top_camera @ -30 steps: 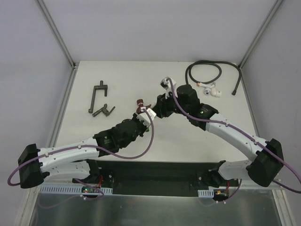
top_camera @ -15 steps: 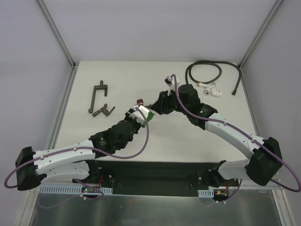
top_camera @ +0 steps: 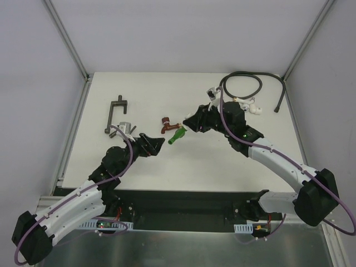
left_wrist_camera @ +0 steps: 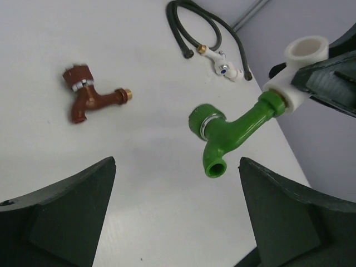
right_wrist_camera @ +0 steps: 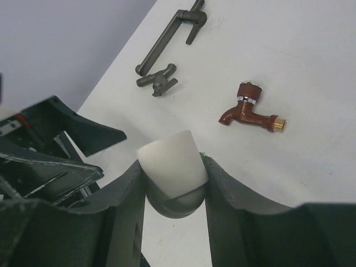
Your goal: Install the water faucets
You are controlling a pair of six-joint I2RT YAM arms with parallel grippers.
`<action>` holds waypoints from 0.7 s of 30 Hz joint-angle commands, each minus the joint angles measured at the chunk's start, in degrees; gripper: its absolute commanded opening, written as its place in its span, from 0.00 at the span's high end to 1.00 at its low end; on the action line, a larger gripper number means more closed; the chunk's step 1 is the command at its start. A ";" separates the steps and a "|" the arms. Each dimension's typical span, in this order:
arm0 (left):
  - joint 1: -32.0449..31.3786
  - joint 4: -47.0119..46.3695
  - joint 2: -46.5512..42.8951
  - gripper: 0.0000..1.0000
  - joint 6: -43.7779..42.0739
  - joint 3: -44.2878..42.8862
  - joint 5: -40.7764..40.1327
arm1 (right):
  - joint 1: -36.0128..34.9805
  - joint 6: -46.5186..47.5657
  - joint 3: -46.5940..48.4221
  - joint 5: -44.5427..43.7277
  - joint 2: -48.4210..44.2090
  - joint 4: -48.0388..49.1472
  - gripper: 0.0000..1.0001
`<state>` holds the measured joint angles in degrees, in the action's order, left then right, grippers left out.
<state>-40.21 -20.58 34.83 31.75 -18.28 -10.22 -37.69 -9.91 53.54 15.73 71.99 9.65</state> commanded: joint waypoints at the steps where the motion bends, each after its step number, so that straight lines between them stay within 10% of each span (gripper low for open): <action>1: 3.72 -19.61 2.61 0.08 22.80 8.60 10.13 | 0.78 -3.18 -0.89 0.53 -3.43 7.40 0.98; 7: 4.35 -31.44 6.83 0.05 44.07 14.24 10.04 | 0.87 -3.89 -2.47 0.71 -4.66 10.20 0.98; 21: 4.26 -39.54 16.32 0.03 56.23 10.03 15.66 | 0.78 -8.72 -5.81 6.51 -2.55 22.95 0.98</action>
<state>-36.27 -54.61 48.69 82.72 -4.73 2.09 -37.04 -16.23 47.97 19.05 69.82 22.65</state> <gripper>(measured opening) 0.964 0.424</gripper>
